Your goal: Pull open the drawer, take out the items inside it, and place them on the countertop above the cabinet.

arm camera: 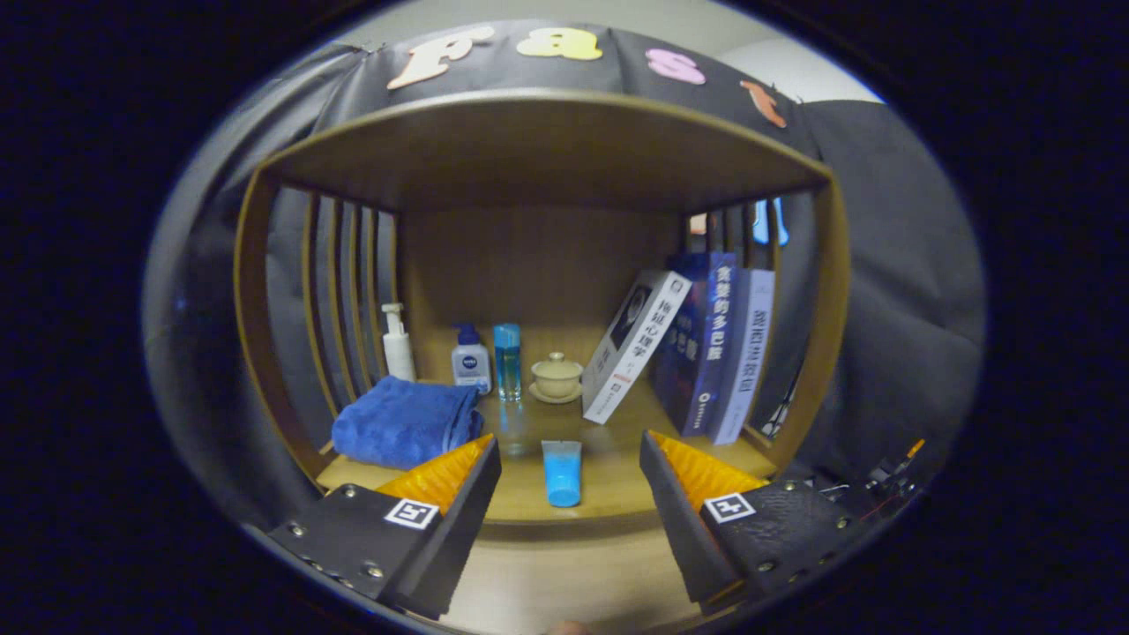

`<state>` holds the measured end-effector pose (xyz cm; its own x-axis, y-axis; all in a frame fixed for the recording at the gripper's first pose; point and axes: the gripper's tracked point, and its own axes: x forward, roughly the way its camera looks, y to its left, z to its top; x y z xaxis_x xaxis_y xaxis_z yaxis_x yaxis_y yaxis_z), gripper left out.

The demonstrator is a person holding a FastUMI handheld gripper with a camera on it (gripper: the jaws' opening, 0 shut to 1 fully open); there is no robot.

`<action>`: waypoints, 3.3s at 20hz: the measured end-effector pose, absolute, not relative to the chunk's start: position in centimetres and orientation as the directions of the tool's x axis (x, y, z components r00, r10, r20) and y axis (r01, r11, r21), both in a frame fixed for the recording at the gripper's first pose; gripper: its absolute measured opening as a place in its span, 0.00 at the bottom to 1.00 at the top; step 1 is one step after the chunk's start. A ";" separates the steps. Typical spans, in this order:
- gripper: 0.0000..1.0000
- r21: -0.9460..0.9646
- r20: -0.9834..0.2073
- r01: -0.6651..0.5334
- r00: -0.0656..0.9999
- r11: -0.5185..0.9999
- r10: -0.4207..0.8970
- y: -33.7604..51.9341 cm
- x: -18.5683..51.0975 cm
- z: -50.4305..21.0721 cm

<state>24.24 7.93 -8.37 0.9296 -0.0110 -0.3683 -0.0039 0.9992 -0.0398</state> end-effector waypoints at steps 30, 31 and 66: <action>0.99 0.142 -0.440 0.013 0.896 0.990 0.052 6.7 3.8 -21.7; 0.99 0.153 -0.442 0.008 0.895 0.988 0.061 6.9 4.1 -22.1; 0.99 0.195 -0.513 -0.068 0.843 0.978 0.161 7.0 9.2 -23.3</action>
<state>9.18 7.03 -23.32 0.8432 0.1609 -0.5129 -0.0678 0.9784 0.1953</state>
